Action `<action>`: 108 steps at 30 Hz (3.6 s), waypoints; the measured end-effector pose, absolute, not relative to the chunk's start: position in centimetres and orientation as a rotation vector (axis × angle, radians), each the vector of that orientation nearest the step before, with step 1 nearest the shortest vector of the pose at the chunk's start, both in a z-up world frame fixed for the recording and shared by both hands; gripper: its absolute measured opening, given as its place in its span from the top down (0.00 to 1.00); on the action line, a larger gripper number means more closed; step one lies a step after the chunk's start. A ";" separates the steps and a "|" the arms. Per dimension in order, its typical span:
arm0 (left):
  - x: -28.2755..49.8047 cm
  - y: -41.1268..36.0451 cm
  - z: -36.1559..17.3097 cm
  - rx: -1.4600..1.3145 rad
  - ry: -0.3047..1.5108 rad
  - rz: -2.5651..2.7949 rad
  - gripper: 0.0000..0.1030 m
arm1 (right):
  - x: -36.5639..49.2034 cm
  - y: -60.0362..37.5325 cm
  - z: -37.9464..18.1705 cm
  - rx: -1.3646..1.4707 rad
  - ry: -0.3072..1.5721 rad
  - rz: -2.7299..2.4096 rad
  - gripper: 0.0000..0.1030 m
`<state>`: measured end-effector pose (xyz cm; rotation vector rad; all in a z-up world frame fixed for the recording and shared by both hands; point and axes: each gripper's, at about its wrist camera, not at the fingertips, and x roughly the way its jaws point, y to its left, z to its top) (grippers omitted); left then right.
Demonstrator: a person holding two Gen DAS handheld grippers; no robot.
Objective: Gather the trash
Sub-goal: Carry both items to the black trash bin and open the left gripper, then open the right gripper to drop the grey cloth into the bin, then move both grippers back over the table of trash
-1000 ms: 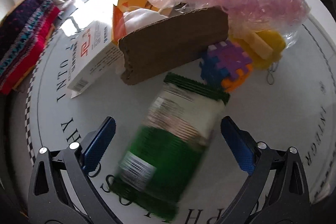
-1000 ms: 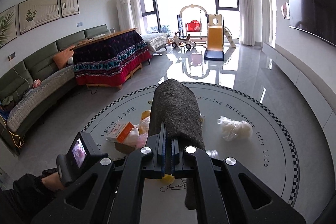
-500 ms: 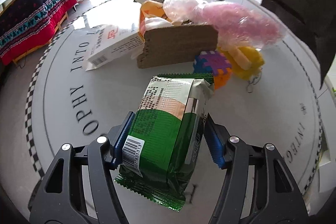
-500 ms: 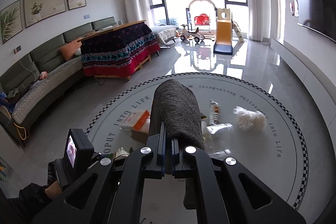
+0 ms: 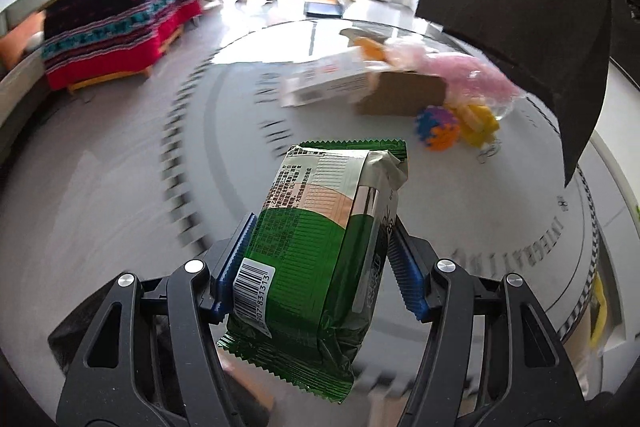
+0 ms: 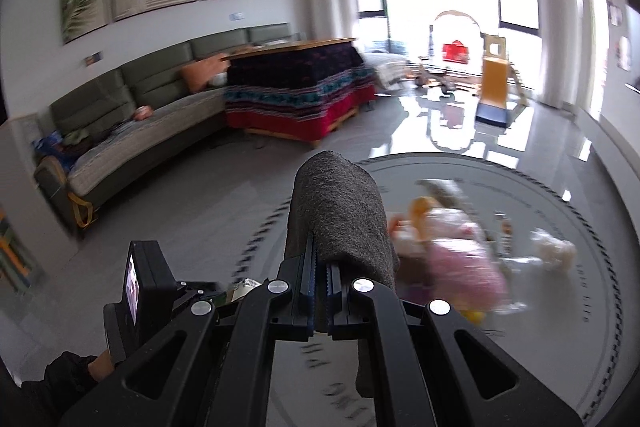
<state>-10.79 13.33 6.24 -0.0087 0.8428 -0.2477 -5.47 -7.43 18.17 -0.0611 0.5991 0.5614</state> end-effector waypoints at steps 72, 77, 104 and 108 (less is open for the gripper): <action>-30.1 39.2 1.4 -0.336 0.814 0.548 0.06 | -13.7 26.5 4.0 -0.249 1.349 1.145 0.38; -28.9 37.4 2.9 -0.296 0.793 0.511 0.06 | -12.8 24.0 6.1 -0.201 1.289 1.143 0.38; -12.7 19.3 7.2 -0.180 0.793 0.089 0.06 | -1.1 -1.5 11.1 0.106 1.063 0.804 0.38; -9.5 16.0 7.2 -0.174 0.817 -0.011 0.06 | 1.2 -6.2 11.3 0.111 1.040 0.684 0.38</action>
